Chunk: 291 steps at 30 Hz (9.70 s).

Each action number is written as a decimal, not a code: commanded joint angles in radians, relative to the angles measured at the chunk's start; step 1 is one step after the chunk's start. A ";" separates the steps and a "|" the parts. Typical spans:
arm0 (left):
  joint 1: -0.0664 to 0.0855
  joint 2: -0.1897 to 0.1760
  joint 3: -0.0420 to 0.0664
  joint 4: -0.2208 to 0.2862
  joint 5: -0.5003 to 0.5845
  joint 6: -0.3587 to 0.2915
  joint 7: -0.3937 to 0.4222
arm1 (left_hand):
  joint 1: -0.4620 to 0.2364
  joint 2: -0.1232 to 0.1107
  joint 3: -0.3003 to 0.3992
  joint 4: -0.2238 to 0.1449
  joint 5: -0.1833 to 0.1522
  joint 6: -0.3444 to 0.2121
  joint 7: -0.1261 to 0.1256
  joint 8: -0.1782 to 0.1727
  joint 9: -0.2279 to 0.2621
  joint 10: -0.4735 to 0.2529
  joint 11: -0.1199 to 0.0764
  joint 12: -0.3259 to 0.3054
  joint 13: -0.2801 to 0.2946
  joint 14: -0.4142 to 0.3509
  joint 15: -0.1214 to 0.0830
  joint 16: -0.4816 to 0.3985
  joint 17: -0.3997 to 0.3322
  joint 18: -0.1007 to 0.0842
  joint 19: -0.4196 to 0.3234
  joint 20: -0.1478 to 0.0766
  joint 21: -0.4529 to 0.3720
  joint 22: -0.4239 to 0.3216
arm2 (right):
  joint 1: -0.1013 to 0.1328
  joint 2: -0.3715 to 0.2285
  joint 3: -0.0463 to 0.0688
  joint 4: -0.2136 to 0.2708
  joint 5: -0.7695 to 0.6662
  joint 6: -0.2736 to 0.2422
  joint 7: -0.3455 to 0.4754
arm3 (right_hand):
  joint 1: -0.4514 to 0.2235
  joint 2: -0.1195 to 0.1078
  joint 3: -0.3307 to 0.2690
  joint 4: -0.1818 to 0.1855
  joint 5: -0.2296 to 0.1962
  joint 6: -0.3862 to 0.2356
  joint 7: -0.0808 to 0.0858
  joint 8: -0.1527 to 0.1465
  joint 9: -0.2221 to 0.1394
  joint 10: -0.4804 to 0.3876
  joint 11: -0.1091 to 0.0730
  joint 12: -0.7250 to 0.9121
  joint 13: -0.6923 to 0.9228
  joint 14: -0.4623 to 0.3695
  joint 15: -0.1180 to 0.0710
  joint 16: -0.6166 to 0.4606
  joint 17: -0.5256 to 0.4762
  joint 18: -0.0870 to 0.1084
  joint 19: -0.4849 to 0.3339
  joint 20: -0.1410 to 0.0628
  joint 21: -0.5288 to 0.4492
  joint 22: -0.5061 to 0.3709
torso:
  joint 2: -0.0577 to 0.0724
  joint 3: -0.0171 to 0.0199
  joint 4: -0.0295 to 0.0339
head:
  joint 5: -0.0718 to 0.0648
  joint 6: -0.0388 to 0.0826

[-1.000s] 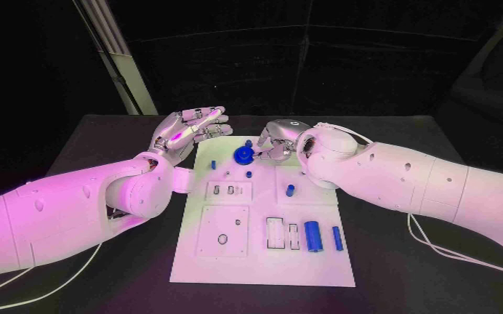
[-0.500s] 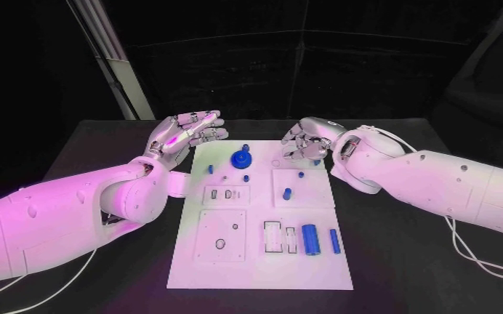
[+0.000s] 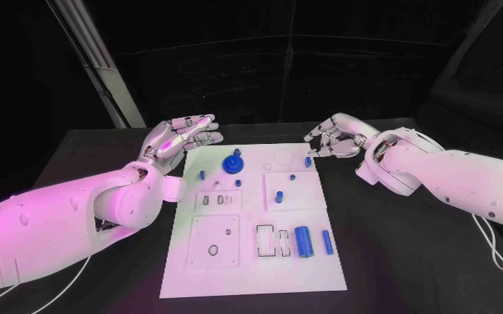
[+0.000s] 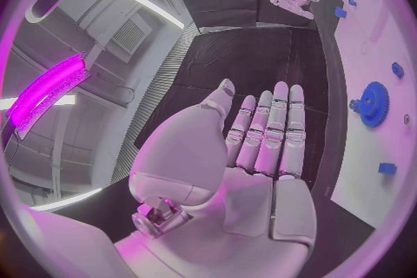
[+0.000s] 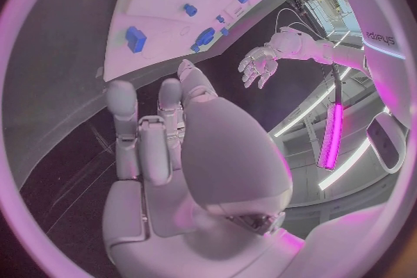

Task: Assemble the parts on the task board

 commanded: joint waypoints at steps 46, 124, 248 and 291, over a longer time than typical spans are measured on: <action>-0.001 0.015 0.000 -0.023 -0.002 0.018 0.005 | -0.009 -0.003 0.001 -0.007 0.004 0.001 0.042 -0.005 -0.001 0.000 0.004 -0.003 -0.001 0.004 0.000 -0.005 -0.002 0.004 0.007 0.001 -0.005 -0.001 | -0.038 0.089 0.000 -0.135 -0.182 0.091 -0.106 | -0.042 0.075 -0.049 -0.013 -0.030 -0.018 0.012 0.035 0.006 0.170 0.017 0.609 0.565 0.107 0.019 0.134 0.289 -0.061 0.141 0.018 0.180 0.295 | 0.000 -0.0035 0.0046 | -0.023 -0.019; 0.003 0.035 0.001 -0.072 0.033 0.025 0.001 | -0.010 -0.003 0.004 -0.010 0.004 0.002 0.041 -0.006 -0.001 0.001 0.004 -0.005 -0.001 0.005 0.000 -0.007 -0.002 0.005 0.009 0.001 -0.007 -0.003 | -0.050 0.278 0.002 0.056 -0.276 0.006 -0.305 | -0.083 0.164 0.086 -0.011 -0.122 0.122 -0.034 0.047 0.003 0.181 -0.023 0.617 0.581 0.107 -0.017 0.134 0.289 -0.063 0.143 -0.015 0.189 0.307 | -0.026 -0.0218 0.0196 | 0.039 -0.066; 0.009 0.030 0.000 -0.106 -0.140 0.047 -0.148 | -0.086 -0.038 -0.011 0.008 0.005 0.131 -0.047 0.020 0.005 0.229 -0.102 0.054 0.024 0.450 -0.133 0.238 0.172 0.007 0.346 -0.132 0.167 0.065 | -0.111 0.150 0.021 0.264 -0.164 -0.137 0.052 | -0.195 0.004 -0.052 0.122 -0.176 -0.062 0.027 0.001 0.003 0.054 0.033 0.454 0.433 0.081 0.032 0.086 0.187 -0.034 0.051 0.032 0.094 0.140 | -0.031 -0.0189 0.0148 | 0.082 -0.090; 0.134 0.232 -0.023 -0.217 -1.001 0.466 -1.209 | -0.170 -0.010 -0.279 0.248 0.005 0.067 -0.168 0.520 0.332 0.293 -0.220 0.981 0.834 0.572 -0.239 1.400 1.488 -0.107 0.608 -0.238 1.162 1.134 | 0.000 -0.014 0.050 0.186 0.304 -0.118 0.092 | -0.027 0.099 -0.020 0.036 -0.092 -0.052 0.012 0.009 0.002 -0.193 0.013 -0.067 -0.098 -0.027 0.008 -0.331 -0.313 0.025 -0.102 0.008 -0.257 -0.318 | -0.083 -0.0056 -0.0045 | 0.104 -0.118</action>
